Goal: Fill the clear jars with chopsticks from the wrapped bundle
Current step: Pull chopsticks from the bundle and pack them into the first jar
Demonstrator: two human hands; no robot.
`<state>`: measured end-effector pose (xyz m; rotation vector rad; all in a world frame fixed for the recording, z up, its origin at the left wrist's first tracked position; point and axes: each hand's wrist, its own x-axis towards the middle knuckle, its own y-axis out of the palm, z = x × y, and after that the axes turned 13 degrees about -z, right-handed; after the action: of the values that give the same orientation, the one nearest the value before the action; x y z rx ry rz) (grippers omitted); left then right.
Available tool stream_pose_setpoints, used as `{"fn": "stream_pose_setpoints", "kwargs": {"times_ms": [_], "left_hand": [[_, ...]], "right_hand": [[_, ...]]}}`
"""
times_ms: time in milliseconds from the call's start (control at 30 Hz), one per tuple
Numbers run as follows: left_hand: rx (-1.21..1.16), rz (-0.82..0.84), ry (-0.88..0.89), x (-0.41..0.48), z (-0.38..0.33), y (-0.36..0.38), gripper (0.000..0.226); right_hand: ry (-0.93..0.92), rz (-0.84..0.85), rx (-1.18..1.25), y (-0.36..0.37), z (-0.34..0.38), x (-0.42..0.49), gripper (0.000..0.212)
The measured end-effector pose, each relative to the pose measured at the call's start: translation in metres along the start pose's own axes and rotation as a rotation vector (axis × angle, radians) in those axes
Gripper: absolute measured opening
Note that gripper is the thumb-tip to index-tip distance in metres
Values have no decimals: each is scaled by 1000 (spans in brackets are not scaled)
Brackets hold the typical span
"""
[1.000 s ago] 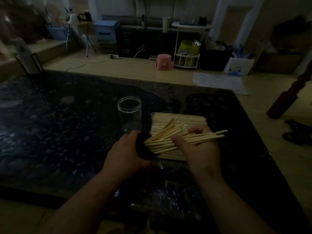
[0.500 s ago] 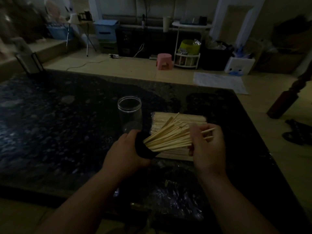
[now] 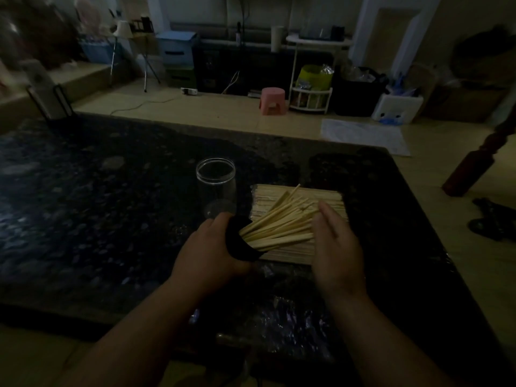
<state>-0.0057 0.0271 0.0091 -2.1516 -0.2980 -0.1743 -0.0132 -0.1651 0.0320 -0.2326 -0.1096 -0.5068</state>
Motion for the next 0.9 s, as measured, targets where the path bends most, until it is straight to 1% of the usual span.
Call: {"fn": "stream_pose_setpoints", "kwargs": {"times_ms": [67,300,400,467,567,633,733,800,900], "left_hand": [[-4,-4,-7,0,0,-1,81],[-62,12,-8,-1,-3,-4,81],[-71,13,-4,-1,-4,-4,79],[-62,16,1,-1,-5,-5,76],[-46,51,3,-2,-4,-5,77],[-41,71,1,-2,-4,-5,79],[-33,67,-23,-1,-6,-7,80],[-28,38,-35,0,-7,-10,78],[-49,-16,-47,1,-5,-13,73]], "right_hand": [[-24,63,-53,0,1,-3,45],[2,66,-41,-1,3,-3,49],[13,127,-49,-1,3,-4,52],[-14,147,-60,-2,3,-4,51],[-56,147,-89,-2,2,-5,50],[-75,140,-104,-1,0,-4,54],[-31,135,-75,1,-1,-3,58],[23,103,-18,1,-2,-2,54],[20,33,-12,-3,-3,2,36]]}}
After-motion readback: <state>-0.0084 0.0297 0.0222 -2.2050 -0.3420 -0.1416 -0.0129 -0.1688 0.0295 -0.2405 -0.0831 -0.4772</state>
